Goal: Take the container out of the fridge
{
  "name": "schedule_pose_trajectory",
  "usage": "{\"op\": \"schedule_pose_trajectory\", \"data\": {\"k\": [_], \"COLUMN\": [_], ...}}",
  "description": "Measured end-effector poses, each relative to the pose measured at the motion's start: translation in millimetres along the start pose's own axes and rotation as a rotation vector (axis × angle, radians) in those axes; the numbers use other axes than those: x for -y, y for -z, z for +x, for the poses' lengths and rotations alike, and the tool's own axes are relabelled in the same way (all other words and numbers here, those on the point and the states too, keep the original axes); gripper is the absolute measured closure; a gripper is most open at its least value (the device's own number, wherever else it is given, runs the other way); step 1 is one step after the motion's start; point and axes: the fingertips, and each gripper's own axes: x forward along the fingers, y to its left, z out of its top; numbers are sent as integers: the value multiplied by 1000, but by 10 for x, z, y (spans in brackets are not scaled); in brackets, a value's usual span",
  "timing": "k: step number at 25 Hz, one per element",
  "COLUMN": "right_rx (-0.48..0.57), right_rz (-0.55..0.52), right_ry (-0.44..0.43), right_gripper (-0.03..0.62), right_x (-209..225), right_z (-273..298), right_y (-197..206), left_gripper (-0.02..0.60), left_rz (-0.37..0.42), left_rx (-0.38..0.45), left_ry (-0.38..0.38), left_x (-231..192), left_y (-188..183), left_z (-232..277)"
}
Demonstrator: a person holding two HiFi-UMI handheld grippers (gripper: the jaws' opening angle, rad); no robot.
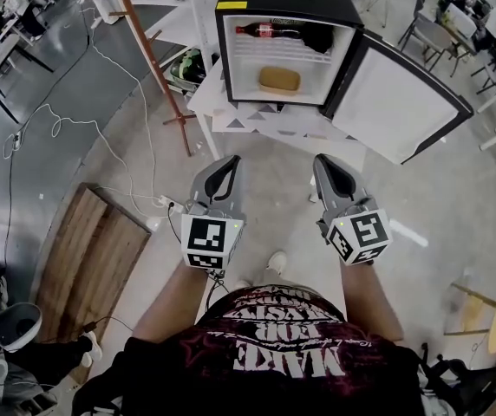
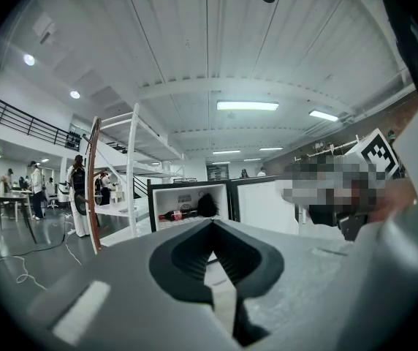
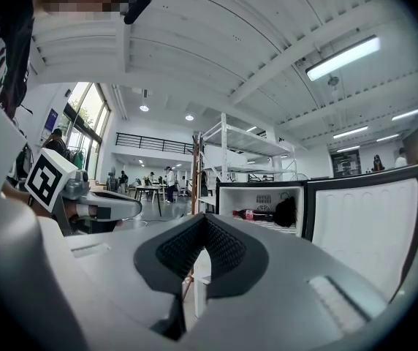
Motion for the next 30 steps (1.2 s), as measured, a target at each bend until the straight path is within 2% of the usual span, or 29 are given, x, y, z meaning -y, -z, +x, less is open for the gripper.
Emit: {"op": "schedule_pose_trajectory", "data": {"k": [13, 30], "right_rx": [-1, 27], "right_rz": [13, 37], "right_ry": [-46, -107], "right_gripper": [566, 566], "right_x": [145, 505], "right_z": [210, 471], "right_y": [24, -14], "left_gripper": [581, 581], "left_rz": [-7, 0], "left_rx": [-43, -49], "left_ry": [-15, -53], "left_x": [-12, 8], "left_y": [70, -46], "left_z": [228, 579]}}
